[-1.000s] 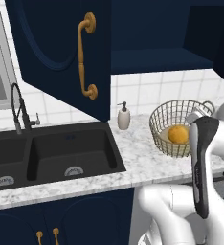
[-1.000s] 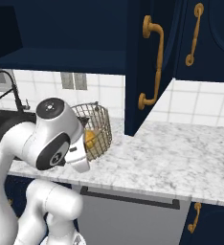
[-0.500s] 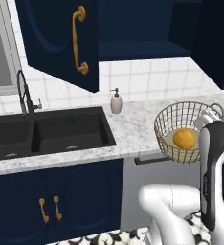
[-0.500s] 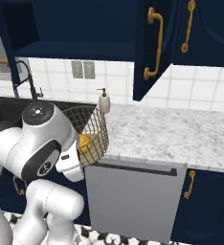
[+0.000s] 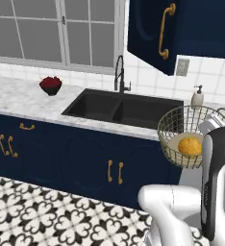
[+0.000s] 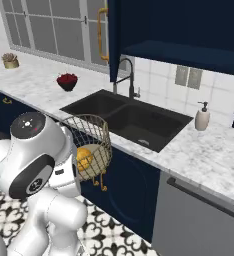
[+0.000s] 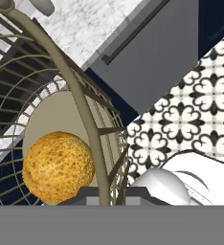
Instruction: Open the cabinet, pick up the bread from the cabinet and place it in the basket. Then move the basket to the dining counter.
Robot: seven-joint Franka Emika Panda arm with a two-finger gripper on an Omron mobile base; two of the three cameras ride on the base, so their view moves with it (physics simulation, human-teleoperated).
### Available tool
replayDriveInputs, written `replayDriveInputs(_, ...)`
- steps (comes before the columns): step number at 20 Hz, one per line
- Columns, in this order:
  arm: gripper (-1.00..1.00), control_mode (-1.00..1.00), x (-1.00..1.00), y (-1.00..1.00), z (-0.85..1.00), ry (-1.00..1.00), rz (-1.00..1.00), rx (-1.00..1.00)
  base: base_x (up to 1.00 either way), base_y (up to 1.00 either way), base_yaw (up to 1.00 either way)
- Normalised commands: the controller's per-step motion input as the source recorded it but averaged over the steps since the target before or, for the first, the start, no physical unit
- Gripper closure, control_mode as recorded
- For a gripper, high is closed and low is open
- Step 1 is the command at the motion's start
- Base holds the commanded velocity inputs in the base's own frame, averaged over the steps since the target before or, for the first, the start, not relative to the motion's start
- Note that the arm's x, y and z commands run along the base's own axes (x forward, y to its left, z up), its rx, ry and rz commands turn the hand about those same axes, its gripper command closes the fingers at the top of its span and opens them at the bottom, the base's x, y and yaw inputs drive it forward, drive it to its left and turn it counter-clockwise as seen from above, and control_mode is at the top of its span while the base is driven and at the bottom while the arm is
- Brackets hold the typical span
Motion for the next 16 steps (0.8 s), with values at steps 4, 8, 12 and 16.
replayDriveInputs(4, 1.0, 1.0, 0.0, 0.0, 0.0, 0.0, 0.0, 0.0, 0.0, 0.0, 1.0)
replayDriveInputs(8, 1.0, 1.0, 0.0, 0.0, 0.0, 0.0, 0.0, 0.0, 0.0, 0.0, 1.0)
replayDriveInputs(12, 1.0, 1.0, 0.0, 0.0, 0.0, 0.0, 0.0, 0.0, 0.07, 0.14, 0.98)
replayDriveInputs(16, 1.0, 1.0, 0.0, 0.0, 0.0, 0.0, 0.0, 0.0, 0.88, 0.85, 0.29)
